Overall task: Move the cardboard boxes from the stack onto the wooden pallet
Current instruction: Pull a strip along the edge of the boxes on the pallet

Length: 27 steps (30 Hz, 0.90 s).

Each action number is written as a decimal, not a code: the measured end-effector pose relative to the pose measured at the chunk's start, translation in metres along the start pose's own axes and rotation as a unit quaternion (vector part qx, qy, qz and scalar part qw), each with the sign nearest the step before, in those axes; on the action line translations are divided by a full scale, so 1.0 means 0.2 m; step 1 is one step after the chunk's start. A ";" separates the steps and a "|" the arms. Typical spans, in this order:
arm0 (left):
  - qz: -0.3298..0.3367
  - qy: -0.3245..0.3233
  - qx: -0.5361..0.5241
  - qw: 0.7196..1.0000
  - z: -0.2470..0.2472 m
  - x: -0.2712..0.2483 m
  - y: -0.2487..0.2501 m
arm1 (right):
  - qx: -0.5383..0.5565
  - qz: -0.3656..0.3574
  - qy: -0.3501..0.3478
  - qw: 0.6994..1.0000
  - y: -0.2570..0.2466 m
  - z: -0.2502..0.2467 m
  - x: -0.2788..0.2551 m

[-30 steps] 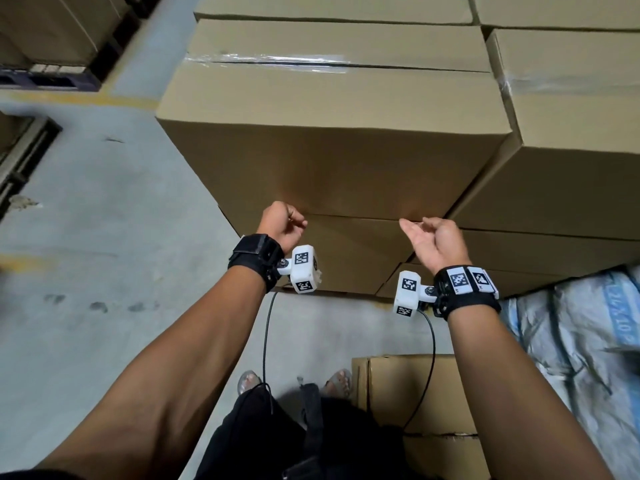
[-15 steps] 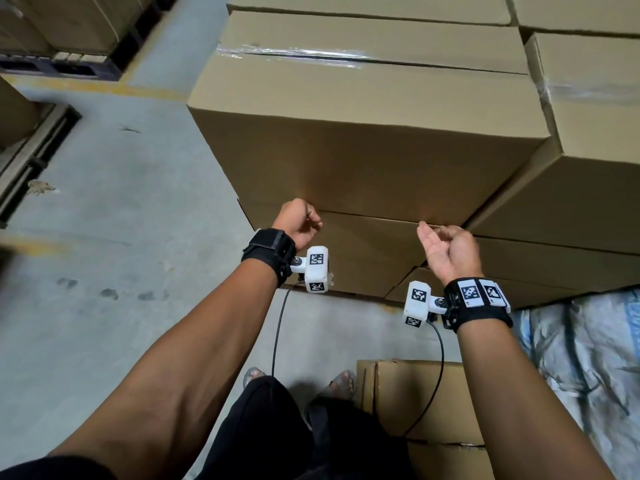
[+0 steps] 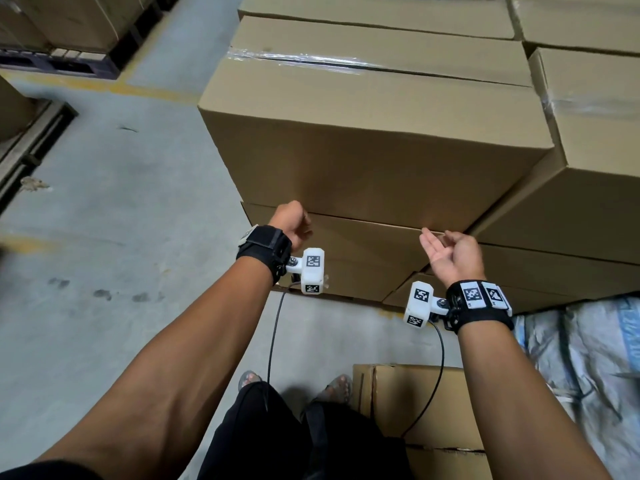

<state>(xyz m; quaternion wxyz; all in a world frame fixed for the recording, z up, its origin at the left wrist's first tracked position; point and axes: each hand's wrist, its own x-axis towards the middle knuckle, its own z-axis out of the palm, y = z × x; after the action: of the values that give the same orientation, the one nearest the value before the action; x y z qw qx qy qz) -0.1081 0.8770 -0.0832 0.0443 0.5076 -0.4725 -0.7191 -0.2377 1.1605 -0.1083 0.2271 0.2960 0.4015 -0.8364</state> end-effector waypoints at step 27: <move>-0.149 -0.030 -0.076 0.985 -0.04 0.57 -0.76 | -0.083 0.076 0.179 0.977 0.46 -0.42 0.47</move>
<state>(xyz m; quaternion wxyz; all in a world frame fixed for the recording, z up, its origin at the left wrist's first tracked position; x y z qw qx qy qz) -0.0932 0.8931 -0.2710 -0.0391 0.5455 -0.3367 -0.7665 -0.2233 1.1622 -0.2629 0.2379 0.4509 0.4801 -0.7139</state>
